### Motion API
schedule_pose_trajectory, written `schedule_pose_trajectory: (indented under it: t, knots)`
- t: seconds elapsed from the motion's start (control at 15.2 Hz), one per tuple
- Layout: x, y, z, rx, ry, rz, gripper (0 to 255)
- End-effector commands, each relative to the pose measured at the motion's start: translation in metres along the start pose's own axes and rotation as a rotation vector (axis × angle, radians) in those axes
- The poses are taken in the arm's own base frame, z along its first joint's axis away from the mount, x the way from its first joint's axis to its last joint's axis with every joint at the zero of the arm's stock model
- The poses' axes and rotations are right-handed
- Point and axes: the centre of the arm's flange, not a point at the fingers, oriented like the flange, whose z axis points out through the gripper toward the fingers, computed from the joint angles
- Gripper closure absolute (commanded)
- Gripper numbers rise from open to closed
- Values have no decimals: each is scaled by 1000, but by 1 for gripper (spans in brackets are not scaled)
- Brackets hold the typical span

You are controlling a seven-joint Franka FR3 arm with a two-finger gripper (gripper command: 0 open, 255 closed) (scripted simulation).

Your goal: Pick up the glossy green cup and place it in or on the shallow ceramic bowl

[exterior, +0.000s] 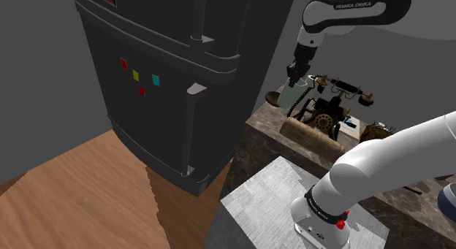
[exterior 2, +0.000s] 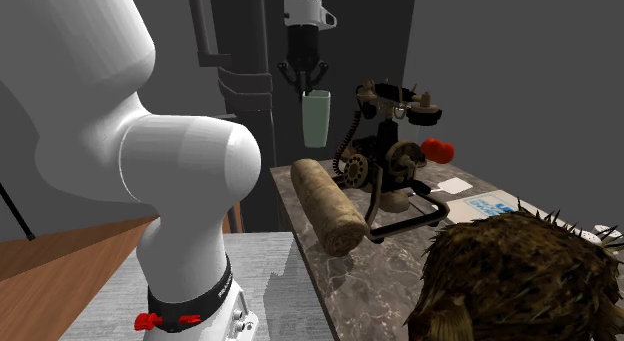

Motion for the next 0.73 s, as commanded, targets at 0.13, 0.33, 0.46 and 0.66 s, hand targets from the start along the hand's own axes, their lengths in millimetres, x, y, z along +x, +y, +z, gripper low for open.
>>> schedule_pose_trajectory:
  t: [0.13, 0.33, 0.46, 0.66]
  knots:
    - [6, 8, -16, 0, 0, 0, 255]
    - [32, 33, -32, 0, 0, 0, 255]
    - [50, 49, -43, 0, 0, 0, 255]
    - [77, 74, -59, 0, 0, 0, 255]
